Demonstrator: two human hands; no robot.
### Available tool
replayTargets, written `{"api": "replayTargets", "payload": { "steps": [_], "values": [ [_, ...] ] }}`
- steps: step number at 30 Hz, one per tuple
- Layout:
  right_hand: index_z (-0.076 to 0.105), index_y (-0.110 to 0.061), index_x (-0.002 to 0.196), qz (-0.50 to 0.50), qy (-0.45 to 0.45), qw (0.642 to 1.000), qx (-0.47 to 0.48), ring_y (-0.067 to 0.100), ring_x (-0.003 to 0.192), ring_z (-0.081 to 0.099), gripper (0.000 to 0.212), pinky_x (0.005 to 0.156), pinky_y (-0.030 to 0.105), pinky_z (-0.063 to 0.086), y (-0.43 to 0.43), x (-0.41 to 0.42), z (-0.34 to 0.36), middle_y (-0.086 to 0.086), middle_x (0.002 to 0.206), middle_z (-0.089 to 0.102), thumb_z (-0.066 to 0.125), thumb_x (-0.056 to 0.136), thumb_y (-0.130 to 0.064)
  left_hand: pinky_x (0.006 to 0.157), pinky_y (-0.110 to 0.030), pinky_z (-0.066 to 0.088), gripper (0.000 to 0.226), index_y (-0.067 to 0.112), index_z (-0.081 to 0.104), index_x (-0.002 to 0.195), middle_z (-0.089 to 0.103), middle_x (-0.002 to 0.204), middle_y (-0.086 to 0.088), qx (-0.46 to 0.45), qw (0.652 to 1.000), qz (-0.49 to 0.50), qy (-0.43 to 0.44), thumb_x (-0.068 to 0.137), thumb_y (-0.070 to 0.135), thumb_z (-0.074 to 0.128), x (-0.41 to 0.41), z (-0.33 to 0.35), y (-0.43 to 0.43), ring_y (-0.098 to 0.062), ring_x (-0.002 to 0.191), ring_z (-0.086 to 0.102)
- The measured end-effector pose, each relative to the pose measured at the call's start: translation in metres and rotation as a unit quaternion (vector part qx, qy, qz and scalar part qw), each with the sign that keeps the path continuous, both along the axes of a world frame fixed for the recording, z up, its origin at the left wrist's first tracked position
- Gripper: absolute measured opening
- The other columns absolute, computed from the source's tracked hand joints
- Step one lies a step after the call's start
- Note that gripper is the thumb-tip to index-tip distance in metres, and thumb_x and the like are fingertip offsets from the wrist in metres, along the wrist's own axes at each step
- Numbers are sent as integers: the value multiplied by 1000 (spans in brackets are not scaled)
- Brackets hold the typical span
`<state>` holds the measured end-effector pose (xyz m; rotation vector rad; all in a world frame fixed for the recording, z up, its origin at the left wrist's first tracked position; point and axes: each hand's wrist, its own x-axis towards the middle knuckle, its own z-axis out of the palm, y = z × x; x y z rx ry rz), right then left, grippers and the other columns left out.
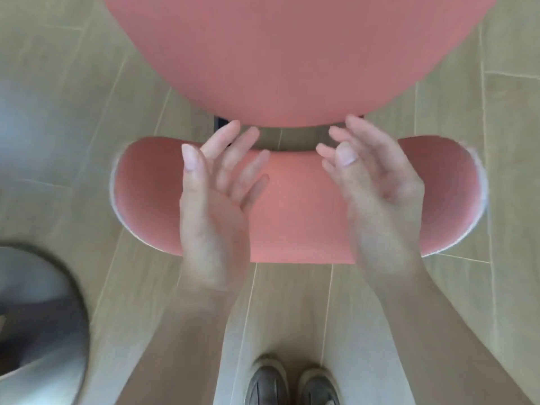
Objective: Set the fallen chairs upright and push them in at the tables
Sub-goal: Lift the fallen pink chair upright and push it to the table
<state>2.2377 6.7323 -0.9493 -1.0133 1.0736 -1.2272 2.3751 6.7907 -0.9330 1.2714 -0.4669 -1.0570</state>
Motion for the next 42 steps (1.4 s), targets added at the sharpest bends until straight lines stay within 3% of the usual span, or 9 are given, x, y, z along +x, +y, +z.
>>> {"api": "replayTargets", "payload": {
  "steps": [4,10,14,18,23,26,30,36,42],
  "values": [
    [73,-31,120,-14,-10,998,62,23,125,69,57,112,43,51,9,5,-116,-5,122,77,87,73,-59,108,-46,45,63,35,67,132,72,136,8,27,998,17,46,95,72,33,11,-111,4,-20,126,70],
    [77,-28,110,-39,-55,982,174,24,120,72,31,113,45,51,36,8,-238,-1,112,80,89,81,-29,112,-47,45,56,41,66,133,72,137,9,51,984,54,161,97,76,42,15,-221,20,-21,126,70],
    [77,-18,111,-70,-116,954,269,22,114,75,47,104,34,58,60,5,-267,7,116,80,85,69,-37,114,-48,44,57,37,71,130,74,133,7,91,960,105,242,96,76,47,0,-256,27,-22,120,73],
    [75,-8,112,-121,-131,926,333,24,107,78,24,95,33,62,74,-3,-275,13,110,81,71,97,-25,105,-47,50,65,29,86,104,78,124,6,107,928,169,315,92,81,48,-10,-276,37,-24,111,77],
    [69,-7,70,-245,-65,882,398,18,88,79,30,85,33,66,90,-7,-282,7,82,77,83,89,-26,81,-37,61,63,20,69,49,75,75,9,265,885,282,261,79,75,73,-21,-285,51,-11,78,79],
    [63,-11,91,-258,-39,876,407,11,94,76,31,97,29,60,89,-5,-288,-2,102,77,88,83,-28,95,-34,60,57,13,66,86,71,95,2,322,862,314,232,73,66,83,-24,-292,57,-12,93,73],
    [61,-33,124,-251,-51,874,414,1,112,67,56,109,25,41,80,-4,-289,-19,111,75,92,77,-31,110,-31,51,90,19,57,135,68,128,3,309,878,277,238,63,64,84,-18,-291,55,-12,115,67],
    [64,-34,126,-265,-114,854,433,1,110,67,66,105,22,44,65,-2,-291,-20,120,73,96,69,-30,104,-37,57,79,26,66,124,74,123,5,274,882,262,280,54,51,91,-7,-296,44,-13,110,71],
    [60,-31,124,-283,-125,854,418,7,106,73,64,108,39,54,80,-8,-230,-13,120,74,95,72,-18,108,-50,55,91,27,59,135,71,124,2,260,878,292,278,52,48,92,-14,-234,57,-18,110,69]
  ]
}}
